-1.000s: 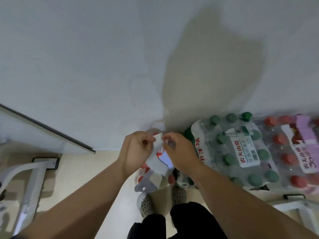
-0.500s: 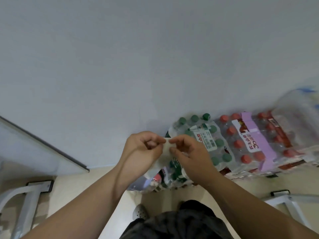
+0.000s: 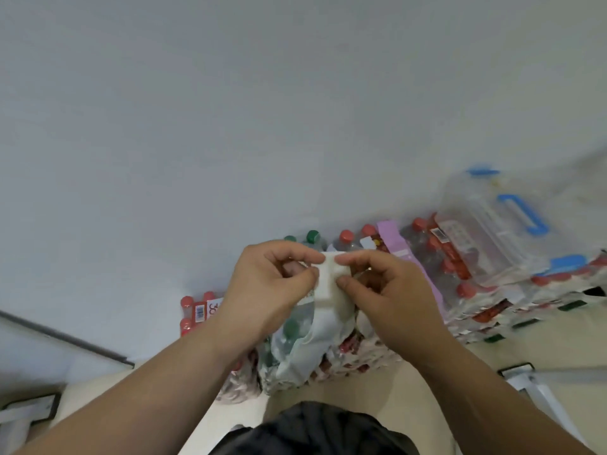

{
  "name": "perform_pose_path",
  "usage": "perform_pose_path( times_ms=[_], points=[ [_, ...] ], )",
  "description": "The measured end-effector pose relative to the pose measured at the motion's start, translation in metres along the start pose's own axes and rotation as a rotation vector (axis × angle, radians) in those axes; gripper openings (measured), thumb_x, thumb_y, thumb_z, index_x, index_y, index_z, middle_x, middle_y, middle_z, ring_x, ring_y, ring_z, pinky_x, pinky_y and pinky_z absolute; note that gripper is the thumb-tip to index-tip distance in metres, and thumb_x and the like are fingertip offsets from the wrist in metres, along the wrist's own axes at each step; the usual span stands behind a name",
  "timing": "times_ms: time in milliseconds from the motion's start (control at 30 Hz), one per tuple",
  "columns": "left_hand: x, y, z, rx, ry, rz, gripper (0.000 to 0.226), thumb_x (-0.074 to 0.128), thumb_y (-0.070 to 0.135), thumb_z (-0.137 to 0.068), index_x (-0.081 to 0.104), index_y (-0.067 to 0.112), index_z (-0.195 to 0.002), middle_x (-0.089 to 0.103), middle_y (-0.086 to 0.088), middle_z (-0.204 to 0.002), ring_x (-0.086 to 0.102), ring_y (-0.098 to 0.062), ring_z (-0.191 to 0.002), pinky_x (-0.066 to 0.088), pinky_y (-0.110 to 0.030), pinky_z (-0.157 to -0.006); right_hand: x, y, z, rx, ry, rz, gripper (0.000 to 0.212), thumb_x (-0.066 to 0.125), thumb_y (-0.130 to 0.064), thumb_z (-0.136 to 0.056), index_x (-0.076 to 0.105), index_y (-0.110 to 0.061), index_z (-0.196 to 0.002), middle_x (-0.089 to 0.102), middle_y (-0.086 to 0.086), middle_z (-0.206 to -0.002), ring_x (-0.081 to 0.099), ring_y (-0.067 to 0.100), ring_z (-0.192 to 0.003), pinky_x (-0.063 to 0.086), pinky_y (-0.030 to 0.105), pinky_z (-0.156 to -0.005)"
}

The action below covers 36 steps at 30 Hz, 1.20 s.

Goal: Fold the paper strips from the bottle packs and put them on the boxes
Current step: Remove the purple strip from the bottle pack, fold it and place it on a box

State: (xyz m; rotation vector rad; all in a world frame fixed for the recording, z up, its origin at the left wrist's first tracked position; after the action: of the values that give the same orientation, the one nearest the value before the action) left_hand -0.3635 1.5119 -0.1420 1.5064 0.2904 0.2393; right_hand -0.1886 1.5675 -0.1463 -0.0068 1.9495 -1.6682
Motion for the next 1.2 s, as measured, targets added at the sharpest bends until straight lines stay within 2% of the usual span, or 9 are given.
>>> perform_pose_path(
  times_ms=[233,433,533,700,833,900,1000,1133,1200],
  points=[
    [0.097,-0.003,-0.022,0.006,0.007,-0.074,0.024,0.070,-0.008,-0.082,0.078,0.015,-0.080,0.058,-0.006,-0.057,0.048,-0.015,-0.051,0.042,-0.024,-0.052,-0.090,0.044,-0.007,0.039,0.009,0.043,0.022,0.076,-0.016,-0.088,0.076,-0.029,-0.106,0.070,-0.005,-0.069,0.065,0.009,-0.057,0.058,0.025,-0.056],
    [0.149,-0.039,-0.040,-0.127,0.065,-0.199,0.026,0.071,-0.004,-0.080,0.078,0.020,-0.081,0.067,0.004,-0.059,0.058,-0.008,-0.050,0.049,-0.022,-0.053,-0.121,0.096,-0.034,0.111,-0.160,0.203,0.027,0.076,-0.018,-0.088,0.073,-0.031,-0.111,0.065,-0.013,-0.070,0.061,0.001,-0.057,0.044,0.007,-0.059],
    [0.159,-0.059,-0.055,-0.197,0.122,-0.264,0.022,0.071,0.000,-0.080,0.079,0.020,-0.086,0.076,-0.006,-0.079,0.072,-0.027,-0.071,0.062,-0.039,-0.068,-0.117,0.123,-0.049,0.185,-0.193,0.085,0.028,0.076,-0.015,-0.088,0.074,-0.029,-0.112,0.064,-0.017,-0.072,0.062,0.002,-0.060,0.045,0.011,-0.063],
    [0.167,-0.078,-0.082,-0.276,0.167,-0.380,0.019,0.071,0.004,-0.081,0.077,0.020,-0.090,0.075,-0.006,-0.081,0.069,-0.015,-0.068,0.060,-0.031,-0.072,-0.102,0.160,-0.079,0.264,-0.240,0.090,0.036,0.075,-0.015,-0.087,0.073,-0.029,-0.119,0.059,-0.013,-0.069,0.060,0.007,-0.068,0.049,0.020,-0.070],
    [0.169,-0.090,-0.108,-0.310,0.172,-0.481,0.019,0.072,0.008,-0.082,0.076,0.023,-0.092,0.074,-0.001,-0.084,0.071,-0.014,-0.075,0.061,-0.030,-0.076,-0.096,0.176,-0.104,0.209,-0.312,0.108,0.044,0.069,-0.006,-0.089,0.066,-0.019,-0.131,0.054,-0.017,-0.075,0.056,0.002,-0.069,0.051,0.025,-0.080],
    [0.171,-0.092,-0.119,-0.316,0.183,-0.512,0.019,0.069,0.006,-0.084,0.075,0.022,-0.093,0.074,-0.001,-0.085,0.071,-0.012,-0.075,0.060,-0.024,-0.072,-0.093,0.180,-0.116,0.178,-0.313,0.139,0.046,0.067,-0.005,-0.089,0.065,-0.019,-0.133,0.064,-0.008,-0.092,0.061,0.008,-0.082,0.053,0.027,-0.087],
    [0.172,-0.095,-0.139,-0.272,0.198,-0.573,0.021,0.065,0.003,-0.085,0.076,0.018,-0.095,0.074,-0.001,-0.082,0.072,-0.016,-0.075,0.061,-0.029,-0.077,-0.085,0.185,-0.135,0.144,-0.313,0.201,0.049,0.067,-0.005,-0.090,0.062,-0.019,-0.136,0.064,0.001,-0.130,0.064,0.015,-0.106,0.052,0.032,-0.101],
    [0.166,-0.097,-0.163,-0.234,0.226,-0.651,0.023,0.063,0.003,-0.086,0.076,0.016,-0.100,0.066,0.008,-0.073,0.063,-0.004,-0.066,0.051,-0.011,-0.063,-0.076,0.184,-0.156,0.098,-0.377,0.284,0.057,0.069,-0.010,-0.090,0.055,-0.022,-0.144,0.056,0.002,-0.142,0.058,0.020,-0.125,0.041,0.020,-0.098],
    [0.165,-0.102,-0.173,-0.224,0.176,-0.715,0.023,0.065,0.005,-0.086,0.075,0.014,-0.104,0.066,0.007,-0.077,0.061,-0.004,-0.066,0.049,-0.011,-0.065,-0.072,0.187,-0.162,0.027,-0.384,0.412,0.059,0.071,-0.019,-0.088,0.054,-0.028,-0.144,0.056,0.003,-0.139,0.053,0.024,-0.127,0.040,0.025,-0.096]
  ],
)
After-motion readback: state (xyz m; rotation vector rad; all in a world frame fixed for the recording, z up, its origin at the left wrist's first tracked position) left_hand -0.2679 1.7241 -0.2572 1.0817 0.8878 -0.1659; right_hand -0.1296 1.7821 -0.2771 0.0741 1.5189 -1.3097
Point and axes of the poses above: each hand's wrist, its own z-axis away from the middle knuckle, its own x-axis out of the palm, y = z × x, the point moved 3 cm from there along -z, towards the middle knuckle
